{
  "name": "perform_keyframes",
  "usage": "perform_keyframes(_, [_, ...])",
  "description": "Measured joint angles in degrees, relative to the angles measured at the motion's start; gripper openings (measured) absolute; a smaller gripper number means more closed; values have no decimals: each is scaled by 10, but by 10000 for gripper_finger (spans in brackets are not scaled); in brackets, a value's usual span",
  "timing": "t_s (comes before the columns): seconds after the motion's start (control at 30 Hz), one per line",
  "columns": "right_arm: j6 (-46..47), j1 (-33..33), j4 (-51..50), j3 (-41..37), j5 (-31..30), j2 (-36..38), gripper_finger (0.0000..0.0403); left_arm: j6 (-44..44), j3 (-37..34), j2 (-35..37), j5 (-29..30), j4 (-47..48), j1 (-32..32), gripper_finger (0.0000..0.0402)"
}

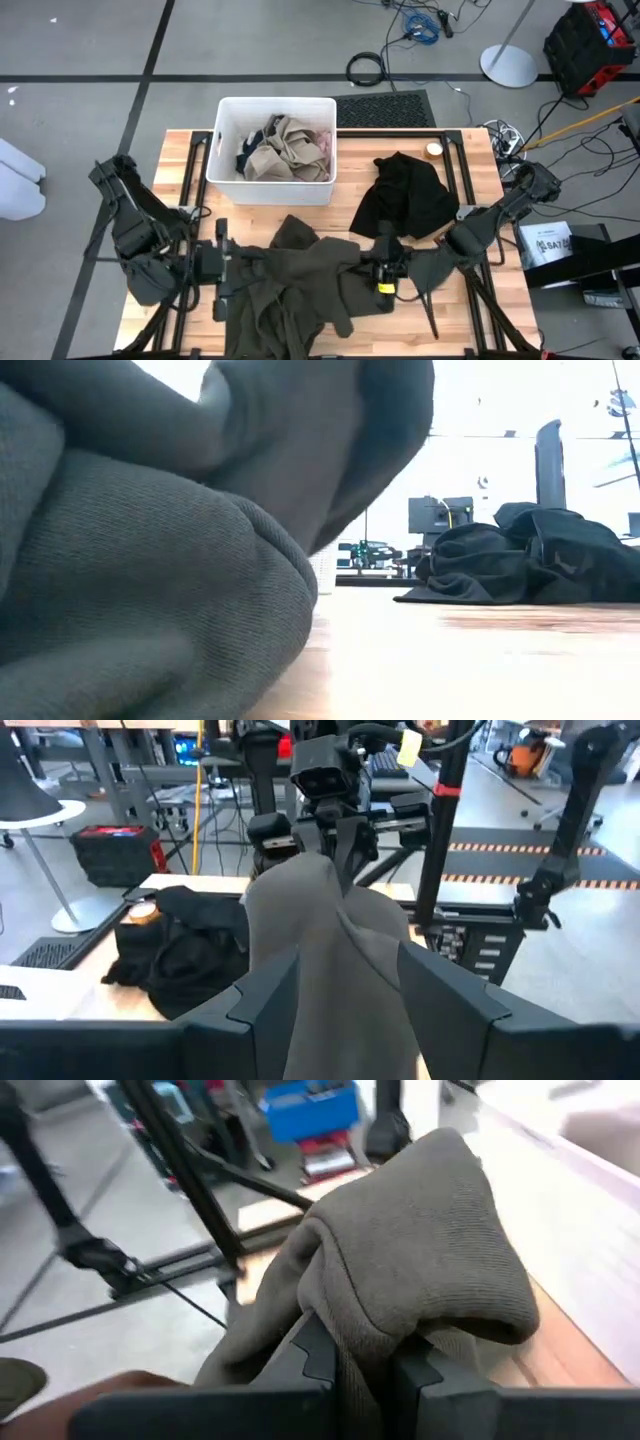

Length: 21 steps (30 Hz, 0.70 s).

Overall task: Sort clothes
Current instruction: Put the black hoodie into the white laundry bin

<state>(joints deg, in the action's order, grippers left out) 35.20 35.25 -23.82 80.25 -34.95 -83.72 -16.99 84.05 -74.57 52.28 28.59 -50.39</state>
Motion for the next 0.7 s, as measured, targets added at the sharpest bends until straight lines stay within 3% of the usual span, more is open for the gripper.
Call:
perform_keyframes(0.27, [-65,-101,120,1,159,-57,23,11,0,20,2,-2,2,180])
perform_keyframes(0.5, [-94,-166,320,0,309,-186,22,15,0,26,1,-1,-2,180])
perform_keyframes(0.7, [-134,-193,478,23,365,-308,22,29,0,48,5,0,-8,180])
